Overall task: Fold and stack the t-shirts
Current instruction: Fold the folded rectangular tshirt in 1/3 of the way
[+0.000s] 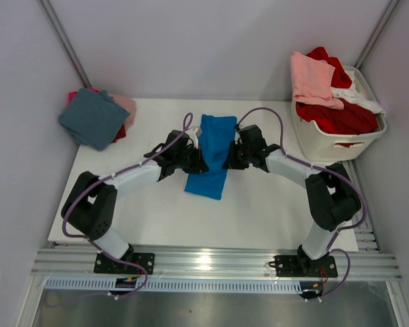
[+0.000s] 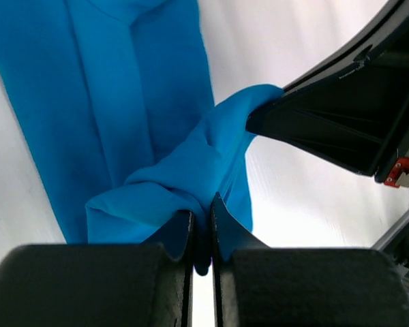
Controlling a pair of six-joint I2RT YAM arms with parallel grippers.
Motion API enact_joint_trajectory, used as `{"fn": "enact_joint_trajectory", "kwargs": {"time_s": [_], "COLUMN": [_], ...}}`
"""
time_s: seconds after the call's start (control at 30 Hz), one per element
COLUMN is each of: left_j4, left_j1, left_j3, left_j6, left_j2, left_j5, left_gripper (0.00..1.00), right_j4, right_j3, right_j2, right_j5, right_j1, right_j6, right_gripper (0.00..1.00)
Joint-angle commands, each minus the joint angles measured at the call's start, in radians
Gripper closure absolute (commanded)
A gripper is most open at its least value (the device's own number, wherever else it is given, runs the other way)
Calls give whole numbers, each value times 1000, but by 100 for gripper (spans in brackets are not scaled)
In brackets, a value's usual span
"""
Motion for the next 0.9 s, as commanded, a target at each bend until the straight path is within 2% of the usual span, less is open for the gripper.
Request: {"fn": "enact_joint_trajectory", "kwargs": {"time_s": [0.0, 0.5, 0.87], "left_j4": [-45, -74, -140], "left_j1": [32, 52, 77], "left_j3": [55, 164, 258], "left_j6": [-14, -8, 23], "left_j2": [43, 196, 250], "left_j5": [9, 15, 20], "left_gripper": [92, 88, 78], "right_j4": [15, 24, -16], "right_j3": [48, 148, 243], "right_j2": [53, 196, 250], "right_j5": [99, 105, 144], "right_j1": [-29, -30, -40], "right_j6": [-9, 2, -14], "right_gripper": [100, 100, 79]}}
